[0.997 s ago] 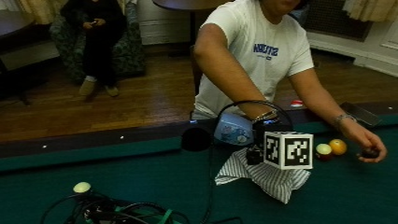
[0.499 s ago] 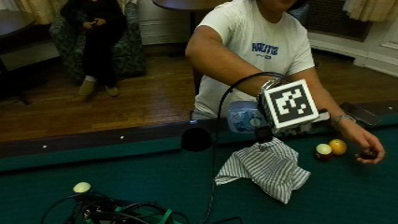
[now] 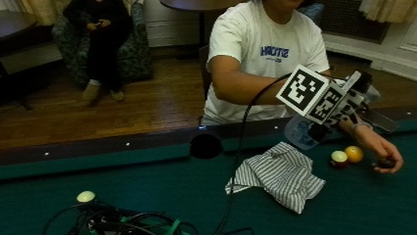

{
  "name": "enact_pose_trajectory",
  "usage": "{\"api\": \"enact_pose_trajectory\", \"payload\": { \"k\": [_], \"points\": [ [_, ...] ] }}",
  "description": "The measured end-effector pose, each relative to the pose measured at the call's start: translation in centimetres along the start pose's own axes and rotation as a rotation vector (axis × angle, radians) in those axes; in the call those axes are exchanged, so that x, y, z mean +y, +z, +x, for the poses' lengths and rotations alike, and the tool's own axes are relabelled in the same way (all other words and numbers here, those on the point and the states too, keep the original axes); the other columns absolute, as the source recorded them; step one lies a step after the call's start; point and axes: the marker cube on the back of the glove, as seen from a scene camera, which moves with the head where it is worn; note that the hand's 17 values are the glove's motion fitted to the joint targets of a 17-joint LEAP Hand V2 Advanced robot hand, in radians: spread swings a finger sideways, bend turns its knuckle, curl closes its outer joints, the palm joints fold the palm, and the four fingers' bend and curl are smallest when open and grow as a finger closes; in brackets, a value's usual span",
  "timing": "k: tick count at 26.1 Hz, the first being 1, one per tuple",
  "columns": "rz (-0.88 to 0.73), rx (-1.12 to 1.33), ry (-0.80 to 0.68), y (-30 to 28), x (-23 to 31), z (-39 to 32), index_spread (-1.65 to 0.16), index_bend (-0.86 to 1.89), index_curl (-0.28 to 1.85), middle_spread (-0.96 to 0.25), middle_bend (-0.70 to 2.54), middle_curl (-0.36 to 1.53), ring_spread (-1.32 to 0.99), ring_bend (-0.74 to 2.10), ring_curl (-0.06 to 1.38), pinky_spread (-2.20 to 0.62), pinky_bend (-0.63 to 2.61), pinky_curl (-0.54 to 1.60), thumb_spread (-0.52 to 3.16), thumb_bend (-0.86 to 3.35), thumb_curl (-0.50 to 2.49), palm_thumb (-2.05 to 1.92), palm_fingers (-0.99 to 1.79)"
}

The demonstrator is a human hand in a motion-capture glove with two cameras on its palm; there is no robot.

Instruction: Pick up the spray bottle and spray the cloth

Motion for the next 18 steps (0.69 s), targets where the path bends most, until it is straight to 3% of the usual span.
{"api": "enact_pose_trajectory", "payload": {
  "k": [6,18],
  "points": [
    [0.121,-0.125,-0.124,5.0,-1.9,1.4,-0.27,0.33,0.63,-0.21,0.67,0.58,-0.21,0.82,0.5,-0.31,0.53,0.44,0.35,-0.03,0.81,0.94,1.39],
    [0.276,-0.231,-0.185,14.5,-5.7,6.6,-0.27,0.33,0.64,-0.21,0.67,0.58,-0.21,0.82,0.5,-0.31,0.53,0.44,0.34,-0.03,0.82,0.93,1.39]
  ]
}}
